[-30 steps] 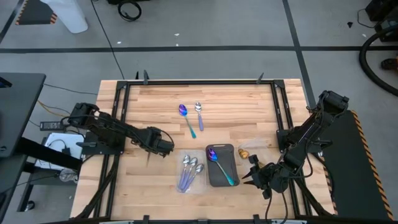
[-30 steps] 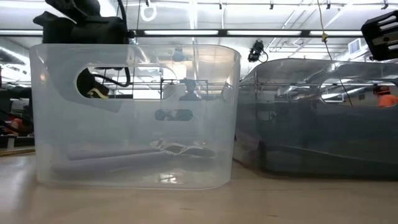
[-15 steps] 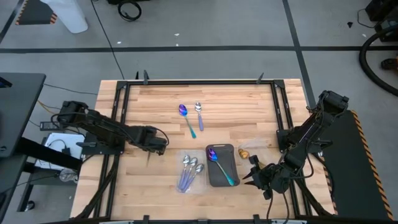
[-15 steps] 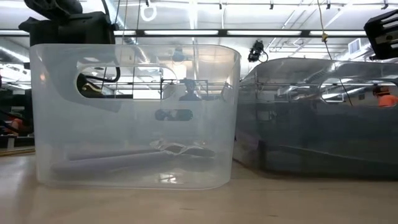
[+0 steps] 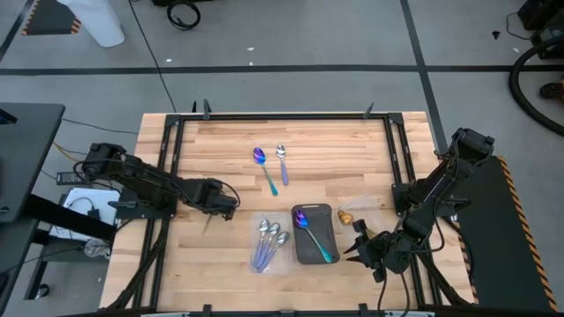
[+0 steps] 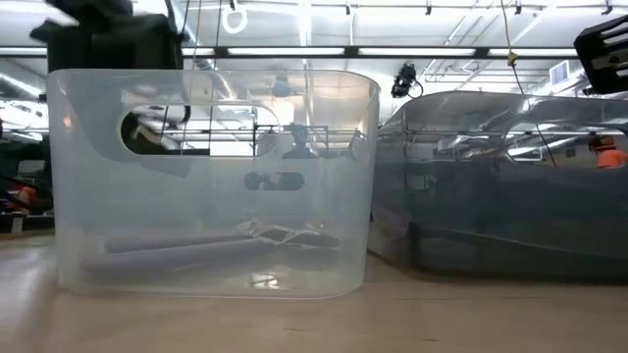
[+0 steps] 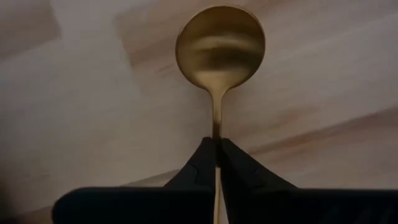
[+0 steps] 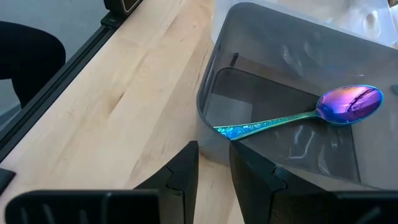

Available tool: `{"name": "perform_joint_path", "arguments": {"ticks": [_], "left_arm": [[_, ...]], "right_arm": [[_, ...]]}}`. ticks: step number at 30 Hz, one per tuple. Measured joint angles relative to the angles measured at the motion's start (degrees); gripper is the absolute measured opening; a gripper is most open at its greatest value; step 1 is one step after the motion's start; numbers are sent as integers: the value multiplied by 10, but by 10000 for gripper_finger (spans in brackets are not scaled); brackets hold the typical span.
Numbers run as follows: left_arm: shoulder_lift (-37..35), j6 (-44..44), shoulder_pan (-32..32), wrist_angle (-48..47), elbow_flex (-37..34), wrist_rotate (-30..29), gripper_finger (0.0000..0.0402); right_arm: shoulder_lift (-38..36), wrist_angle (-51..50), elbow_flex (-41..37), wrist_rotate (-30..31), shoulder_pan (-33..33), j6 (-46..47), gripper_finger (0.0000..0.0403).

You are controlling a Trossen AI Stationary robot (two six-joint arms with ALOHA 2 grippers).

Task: Sort silverware by color (type)
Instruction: Put the gold spoon into the right transparent bin

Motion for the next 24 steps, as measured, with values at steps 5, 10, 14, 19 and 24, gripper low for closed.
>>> {"name": "perform_joint_path", "arguments": {"ticks": [5, 10, 14, 19, 24], "left_arm": [[-8, 10, -5, -15, 38, -29, 10], [-10, 23, -21, -12, 79, -99, 9], [-10, 60, -30, -3, 121, -163, 9], [-10, 157, -34, 59, 160, -247, 9], [-10, 327, -34, 219, 165, -285, 9]], "right_arm": [[0, 0, 0, 0, 0, 2, 100], [0, -3, 0, 0, 0, 5, 100], [0, -2, 0, 0, -6, 9, 100], [0, -13, 12, 1, -28, 11, 100], [0, -10, 35, 49, -69, 10, 100]]}}
